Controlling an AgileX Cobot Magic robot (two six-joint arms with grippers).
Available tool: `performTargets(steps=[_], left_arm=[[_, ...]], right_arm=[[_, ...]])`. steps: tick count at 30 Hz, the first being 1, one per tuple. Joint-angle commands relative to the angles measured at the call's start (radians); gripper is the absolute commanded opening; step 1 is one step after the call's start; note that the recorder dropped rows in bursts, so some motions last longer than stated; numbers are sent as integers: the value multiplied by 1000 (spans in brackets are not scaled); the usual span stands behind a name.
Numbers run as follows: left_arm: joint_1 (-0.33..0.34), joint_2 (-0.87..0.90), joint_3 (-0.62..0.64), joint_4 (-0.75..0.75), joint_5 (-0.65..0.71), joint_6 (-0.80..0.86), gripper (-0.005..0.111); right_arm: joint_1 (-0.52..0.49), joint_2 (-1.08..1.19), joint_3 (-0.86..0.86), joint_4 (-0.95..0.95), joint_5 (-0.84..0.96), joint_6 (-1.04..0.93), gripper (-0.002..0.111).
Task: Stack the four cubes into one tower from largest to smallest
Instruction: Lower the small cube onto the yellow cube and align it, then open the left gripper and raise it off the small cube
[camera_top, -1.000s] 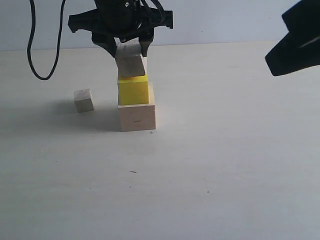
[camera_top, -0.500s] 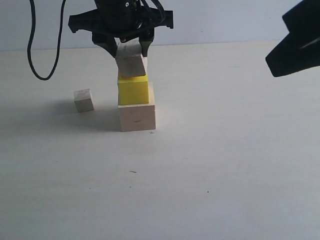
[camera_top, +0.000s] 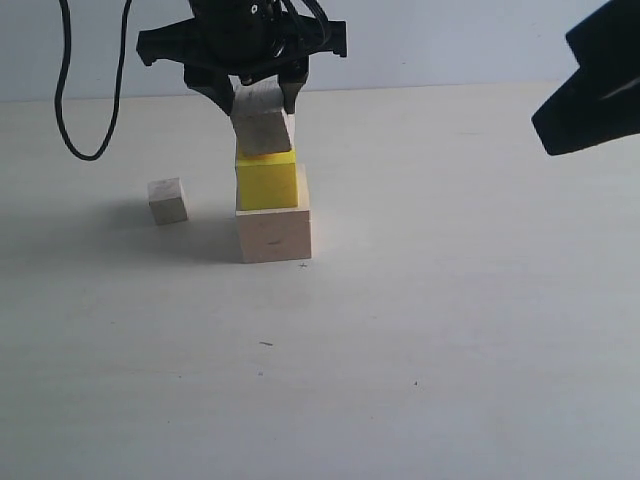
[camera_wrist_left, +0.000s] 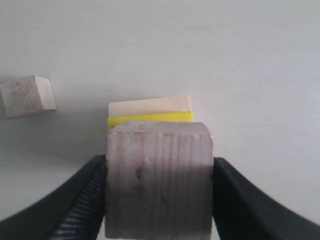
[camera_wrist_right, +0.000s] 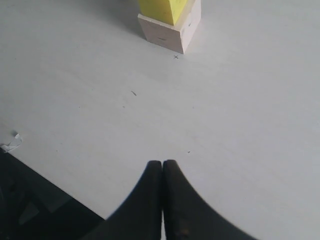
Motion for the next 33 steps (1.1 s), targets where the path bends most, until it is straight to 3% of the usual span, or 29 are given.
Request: performTargets(steps=[1, 22, 28, 33], left_arm=[[-5, -5, -8, -4, -3, -11, 54], [-5, -5, -8, -7, -3, -9, 54], [-5, -5, -8, -7, -3, -5, 68], [-5, -5, -8, -7, -3, -5, 69]], right_arm=[[1, -4, 4, -8, -1, -4, 0], [1, -4, 4, -8, -1, -4, 0], [1, -4, 4, -8, -1, -4, 0], [1, -4, 4, -8, -1, -4, 0]])
